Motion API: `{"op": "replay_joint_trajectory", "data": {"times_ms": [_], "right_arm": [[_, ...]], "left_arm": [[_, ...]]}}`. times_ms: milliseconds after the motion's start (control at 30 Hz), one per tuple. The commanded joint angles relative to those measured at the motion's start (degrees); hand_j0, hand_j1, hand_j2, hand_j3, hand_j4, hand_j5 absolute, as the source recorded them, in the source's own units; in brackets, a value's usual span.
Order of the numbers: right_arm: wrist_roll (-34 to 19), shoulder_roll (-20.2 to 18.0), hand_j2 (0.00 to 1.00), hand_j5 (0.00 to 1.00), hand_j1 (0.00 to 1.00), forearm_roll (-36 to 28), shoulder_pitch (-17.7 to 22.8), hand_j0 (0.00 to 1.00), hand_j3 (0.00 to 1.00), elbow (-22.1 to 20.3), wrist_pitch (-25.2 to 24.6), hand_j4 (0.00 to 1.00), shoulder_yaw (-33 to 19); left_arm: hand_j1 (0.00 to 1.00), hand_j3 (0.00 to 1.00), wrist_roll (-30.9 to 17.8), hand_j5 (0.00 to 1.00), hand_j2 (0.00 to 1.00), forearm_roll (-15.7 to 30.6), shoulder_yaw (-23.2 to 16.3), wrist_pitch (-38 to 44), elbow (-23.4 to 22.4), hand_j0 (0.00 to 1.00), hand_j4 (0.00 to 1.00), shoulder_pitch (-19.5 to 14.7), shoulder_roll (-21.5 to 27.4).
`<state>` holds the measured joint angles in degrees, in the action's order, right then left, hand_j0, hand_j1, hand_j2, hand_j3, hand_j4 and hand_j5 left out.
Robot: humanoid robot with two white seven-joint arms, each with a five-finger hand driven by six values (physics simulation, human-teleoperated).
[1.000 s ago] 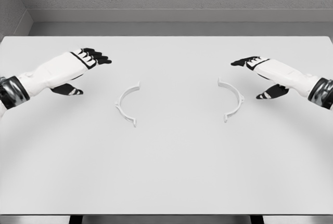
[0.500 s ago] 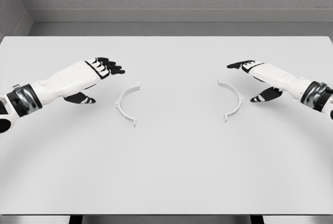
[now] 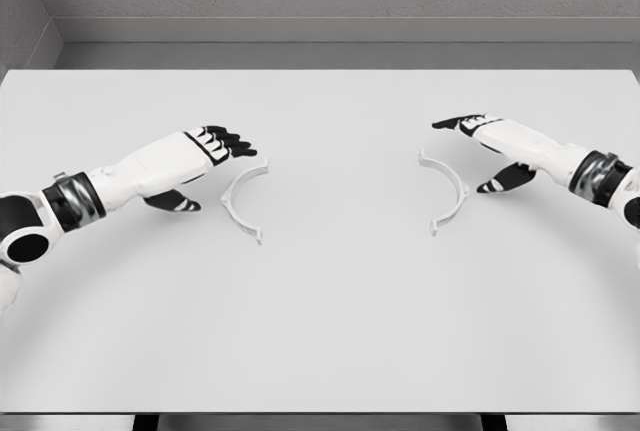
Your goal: Assemble PVC drainage pipe clamps
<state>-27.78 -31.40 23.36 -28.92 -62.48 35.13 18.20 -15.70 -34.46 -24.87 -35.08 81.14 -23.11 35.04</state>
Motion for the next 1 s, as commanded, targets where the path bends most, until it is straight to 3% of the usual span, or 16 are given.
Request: {"op": "replay_joint_trajectory", "data": {"times_ms": [0,433,967], "right_arm": [[0.0,0.3,1.0,1.0,1.0,-0.3,0.0,1.0,1.0,0.7,-0.1,1.0,0.4],[0.0,1.3,1.0,1.0,1.0,0.3,-1.2,1.0,1.0,2.8,-0.1,1.0,0.5],[0.0,1.4,1.0,1.0,1.0,0.5,-1.7,1.0,1.0,2.0,-0.1,1.0,1.3]], "left_arm": [[1.0,1.0,0.1,1.0,1.0,0.4,-0.2,0.1,-0.4,1.0,1.0,0.0,-0.4],[1.0,1.0,0.0,1.0,1.0,-0.2,-1.4,0.1,-3.4,1.0,1.0,-1.5,-2.5],[1.0,1.0,0.0,1.0,1.0,-0.2,-1.9,0.1,-5.9,1.0,1.0,-2.8,-3.7]]}}
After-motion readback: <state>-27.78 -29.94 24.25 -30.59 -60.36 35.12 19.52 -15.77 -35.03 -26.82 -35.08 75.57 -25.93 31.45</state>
